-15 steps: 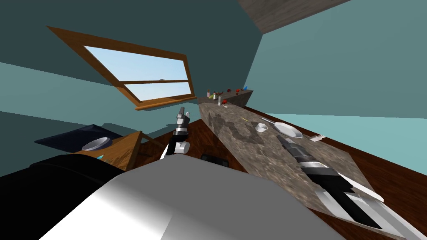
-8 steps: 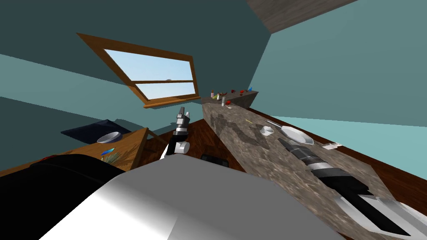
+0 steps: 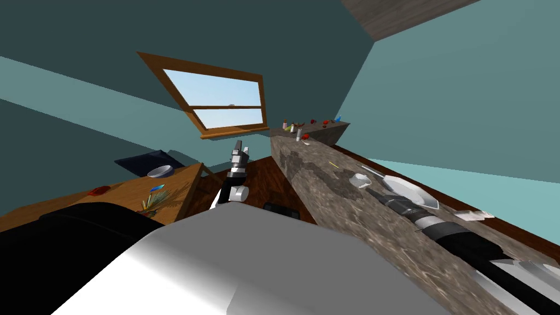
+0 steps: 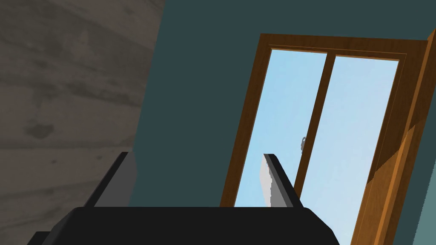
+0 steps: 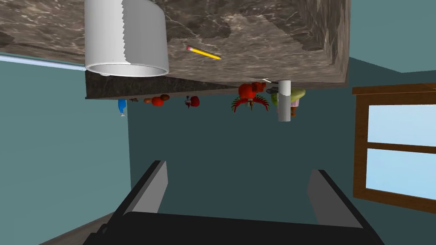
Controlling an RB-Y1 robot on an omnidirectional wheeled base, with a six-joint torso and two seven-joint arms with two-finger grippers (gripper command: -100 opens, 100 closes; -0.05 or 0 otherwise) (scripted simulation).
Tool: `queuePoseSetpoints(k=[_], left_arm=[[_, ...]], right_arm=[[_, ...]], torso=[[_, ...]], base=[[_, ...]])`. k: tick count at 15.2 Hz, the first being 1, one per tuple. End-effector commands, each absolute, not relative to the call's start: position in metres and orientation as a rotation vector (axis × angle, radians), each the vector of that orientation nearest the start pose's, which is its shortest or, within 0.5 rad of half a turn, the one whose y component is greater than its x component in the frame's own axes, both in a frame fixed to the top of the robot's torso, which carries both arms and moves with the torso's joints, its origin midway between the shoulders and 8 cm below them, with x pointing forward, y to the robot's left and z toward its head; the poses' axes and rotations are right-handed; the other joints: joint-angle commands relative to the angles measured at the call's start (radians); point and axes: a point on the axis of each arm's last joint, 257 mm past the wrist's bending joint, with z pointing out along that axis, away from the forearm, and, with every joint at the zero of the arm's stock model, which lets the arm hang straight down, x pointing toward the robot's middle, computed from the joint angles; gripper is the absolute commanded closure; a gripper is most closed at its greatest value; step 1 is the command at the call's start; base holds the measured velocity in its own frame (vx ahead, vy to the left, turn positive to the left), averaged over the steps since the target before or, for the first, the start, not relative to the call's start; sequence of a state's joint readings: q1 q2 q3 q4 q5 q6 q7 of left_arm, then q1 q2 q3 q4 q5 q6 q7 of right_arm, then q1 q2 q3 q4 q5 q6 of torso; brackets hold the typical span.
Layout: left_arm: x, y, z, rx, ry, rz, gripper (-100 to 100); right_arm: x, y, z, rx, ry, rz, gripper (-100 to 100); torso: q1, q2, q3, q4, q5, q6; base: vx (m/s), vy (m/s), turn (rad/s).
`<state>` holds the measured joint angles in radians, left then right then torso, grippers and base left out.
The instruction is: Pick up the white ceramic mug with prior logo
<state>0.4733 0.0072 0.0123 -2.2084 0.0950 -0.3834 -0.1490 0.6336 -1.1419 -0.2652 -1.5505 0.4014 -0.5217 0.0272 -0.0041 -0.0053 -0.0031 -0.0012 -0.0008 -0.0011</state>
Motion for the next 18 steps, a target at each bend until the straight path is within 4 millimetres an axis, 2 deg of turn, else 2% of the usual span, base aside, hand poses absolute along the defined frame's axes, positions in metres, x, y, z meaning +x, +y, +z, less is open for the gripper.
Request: queuePoseSetpoints(k=[1, 3, 4, 6, 7, 8, 9, 11, 12, 13, 14, 16, 17, 18], left_arm=[[0.375, 0.296, -0.023, -0.781, 0.719, -1.186, 0], [0.375, 0.296, -0.023, -0.781, 0.719, -1.186, 0], [0.375, 0.297, -0.023, -0.781, 0.719, -1.186, 0], [0.375, 0.296, -0.023, -0.781, 0.719, -1.186, 0], [0.375, 0.296, -0.023, -0.781, 0.719, -1.186, 0], [0.375, 0.296, -0.023, -0.781, 0.719, -1.186, 0], [0.375, 0.296, -0.023, -0.781, 0.719, -1.186, 0], [0.375, 0.296, -0.023, -0.781, 0.719, -1.186, 0], [0.375, 0.297, -0.023, -0.781, 0.719, -1.186, 0], [0.375, 0.296, -0.023, -0.781, 0.719, -1.186, 0], [0.375, 0.296, -0.023, -0.781, 0.719, -1.186, 0], [0.375, 0.296, -0.023, -0.781, 0.719, -1.186, 0], [0.375, 0.297, -0.023, -0.781, 0.719, -1.186, 0], [0.375, 0.296, -0.023, -0.781, 0.719, -1.186, 0]], right_arm=[[0.351, -0.542, -0.21, -0.153, 1.996, 0.154, -100], [0.354, -0.543, -0.205, -0.182, 2.003, 0.143, -100], [0.344, -0.549, -0.219, -0.199, 2.062, 0.133, -100], [0.347, -0.55, -0.215, -0.22, 2.067, 0.124, -100], [0.335, -0.556, -0.229, -0.241, 2.13, 0.114, -100], [0.337, -0.557, -0.225, -0.26, 2.134, 0.106, -100], [0.322, -0.563, -0.241, -0.264, 2.196, 0.103, -100], [0.327, -0.565, -0.235, -0.299, 2.203, 0.088, -100], [0.311, -0.572, -0.249, -0.312, 2.268, 0.081, -100], [0.315, -0.573, -0.244, -0.338, 2.273, 0.07, -100], [0.297, -0.58, -0.258, -0.342, 2.336, 0.067, -100], [0.302, -0.582, -0.252, -0.375, 2.342, 0.051, -100], [0.284, -0.589, -0.264, -0.387, 2.408, 0.044, -100], [0.287, -0.591, -0.26, -0.41, 2.412, 0.033, -100]], torso=[[0.0, 0.0, 0.0, 0.0, 0.0, 0.0], [-0.001, 0.0, 0.0, 0.0, 0.0, 0.0], [0.0, 0.001, 0.0, 0.0, 0.0, 0.001], [0.001, 0.001, 0.001, 0.0, 0.0, 0.0], [0.002, 0.002, 0.001, 0.0, 0.0, 0.001], [0.001, 0.002, 0.001, 0.0, 0.0, 0.0], [0.001, 0.001, 0.001, 0.0, 0.0, 0.0], [0.0, 0.0, 0.0, 0.0, 0.0, 0.0], [0.0, 0.001, 0.0, 0.0, 0.0, 0.001], [0.001, 0.0, 0.0, 0.0, 0.0, 0.0], [0.001, 0.0, 0.0, 0.0, 0.0, 0.0], [0.0, 0.0, 0.0, 0.0, 0.0, 0.0], [0.001, 0.001, 0.0, 0.0, 0.0, 0.001], [0.001, 0.001, 0.0, 0.0, 0.0, 0.0]], base=[[0.074, -0.052, 0.208], [0.053, -0.048, 0.12], [0.039, -0.031, 0.16], [0.036, -0.027, 0.14], [0.042, -0.034, 0.159], [0.049, -0.047, 0.172], [0.06, -0.055, 0.239], [0.053, -0.05, 0.151], [0.052, -0.042, 0.171], [0.054, -0.044, 0.209], [0.056, -0.05, 0.26], [0.047, -0.05, 0.134], [0.043, -0.045, 0.152], [0.047, -0.046, 0.195]])
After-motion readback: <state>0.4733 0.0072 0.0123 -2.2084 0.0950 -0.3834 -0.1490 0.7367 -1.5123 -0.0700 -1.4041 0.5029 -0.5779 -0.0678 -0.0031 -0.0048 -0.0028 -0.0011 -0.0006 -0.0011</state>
